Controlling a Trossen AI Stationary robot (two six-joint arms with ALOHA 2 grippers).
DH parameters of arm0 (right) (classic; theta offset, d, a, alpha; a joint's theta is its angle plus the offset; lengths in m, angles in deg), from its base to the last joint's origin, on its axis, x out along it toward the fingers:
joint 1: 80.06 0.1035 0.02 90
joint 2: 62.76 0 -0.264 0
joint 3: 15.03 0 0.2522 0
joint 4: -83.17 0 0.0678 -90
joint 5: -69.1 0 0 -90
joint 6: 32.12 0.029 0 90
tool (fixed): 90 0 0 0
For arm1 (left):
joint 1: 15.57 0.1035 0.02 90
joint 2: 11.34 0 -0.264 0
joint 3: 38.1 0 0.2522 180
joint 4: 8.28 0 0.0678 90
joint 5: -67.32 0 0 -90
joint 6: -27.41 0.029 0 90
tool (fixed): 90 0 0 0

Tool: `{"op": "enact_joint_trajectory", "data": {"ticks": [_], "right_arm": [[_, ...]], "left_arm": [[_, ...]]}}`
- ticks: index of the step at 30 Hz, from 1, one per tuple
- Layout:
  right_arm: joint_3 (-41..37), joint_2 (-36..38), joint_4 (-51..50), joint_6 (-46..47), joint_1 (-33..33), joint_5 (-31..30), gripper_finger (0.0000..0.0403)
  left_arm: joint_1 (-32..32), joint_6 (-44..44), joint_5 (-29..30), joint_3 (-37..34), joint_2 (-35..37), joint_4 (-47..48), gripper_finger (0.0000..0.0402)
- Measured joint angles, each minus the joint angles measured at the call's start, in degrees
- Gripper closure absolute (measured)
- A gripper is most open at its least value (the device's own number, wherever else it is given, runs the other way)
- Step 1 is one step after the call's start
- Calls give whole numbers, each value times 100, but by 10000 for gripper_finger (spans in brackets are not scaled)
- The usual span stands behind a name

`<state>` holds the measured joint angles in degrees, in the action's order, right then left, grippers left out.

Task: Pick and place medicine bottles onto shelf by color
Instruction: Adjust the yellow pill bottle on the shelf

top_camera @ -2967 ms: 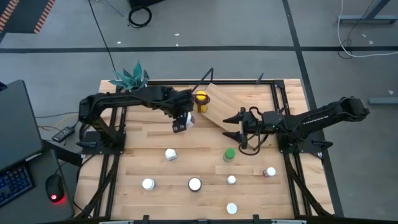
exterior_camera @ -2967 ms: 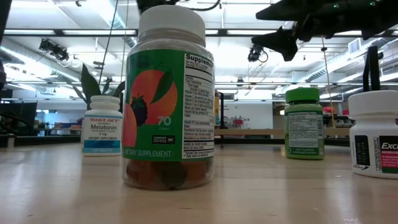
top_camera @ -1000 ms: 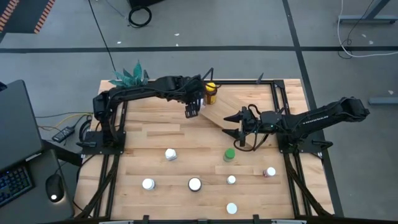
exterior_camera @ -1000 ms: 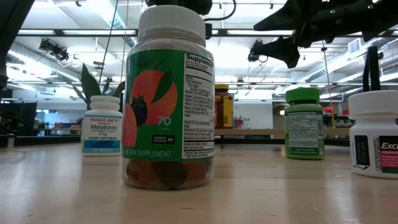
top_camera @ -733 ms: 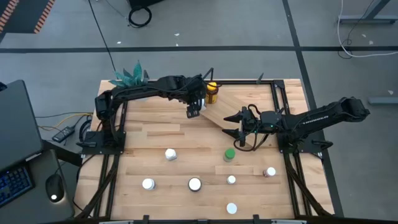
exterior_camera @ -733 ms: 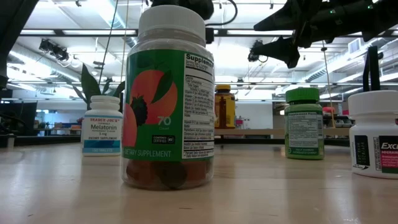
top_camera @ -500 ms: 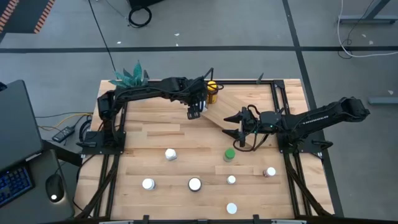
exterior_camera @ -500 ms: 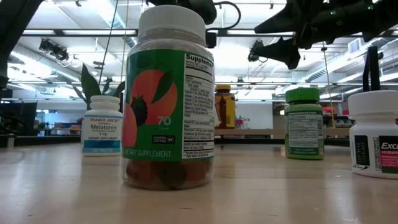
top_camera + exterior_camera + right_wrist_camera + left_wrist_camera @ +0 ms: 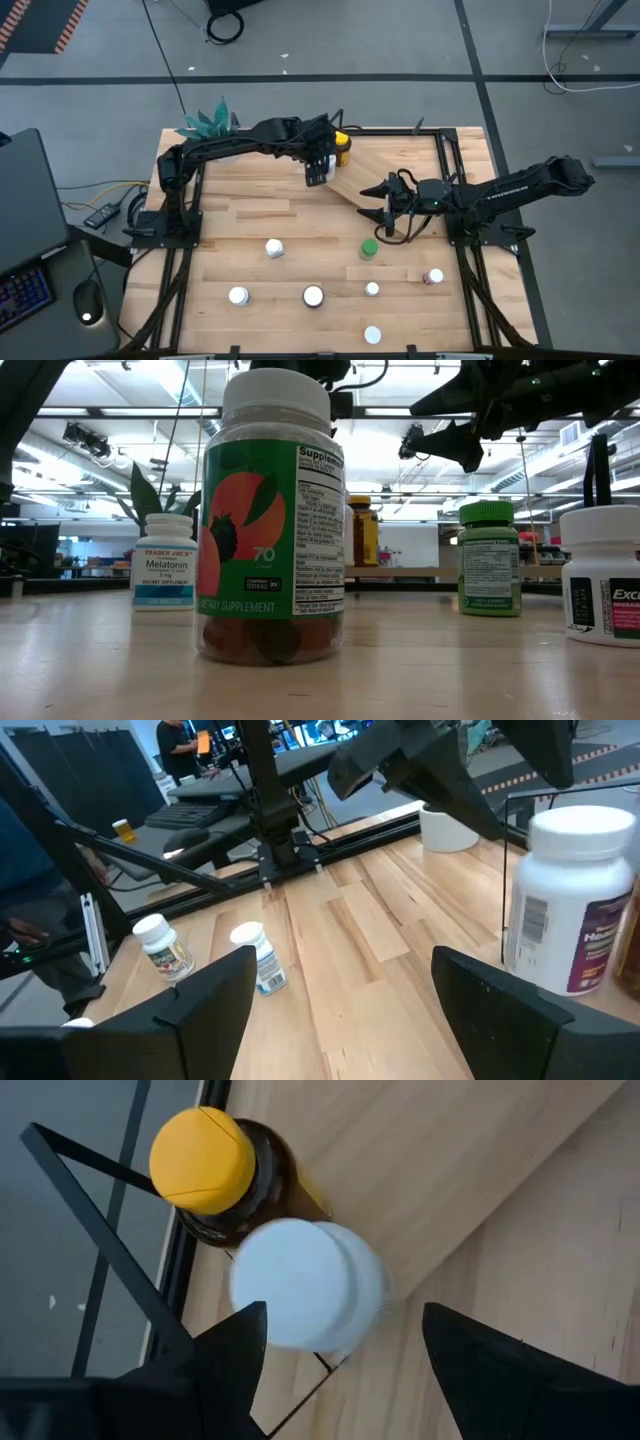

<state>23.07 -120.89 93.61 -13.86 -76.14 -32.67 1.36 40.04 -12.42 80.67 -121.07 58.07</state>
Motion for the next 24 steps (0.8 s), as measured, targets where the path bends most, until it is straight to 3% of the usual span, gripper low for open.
{"op": "enact_joint_trajectory", "data": {"ticks": [17,24], "right_arm": [[0,2,-196,-33,0,-46,95],[0,1,-255,-42,-4,-63,95]], "left_arm": [[-414,-407,158,9,352,1054,136],[-492,-804,-175,-487,901,232,152]]}}
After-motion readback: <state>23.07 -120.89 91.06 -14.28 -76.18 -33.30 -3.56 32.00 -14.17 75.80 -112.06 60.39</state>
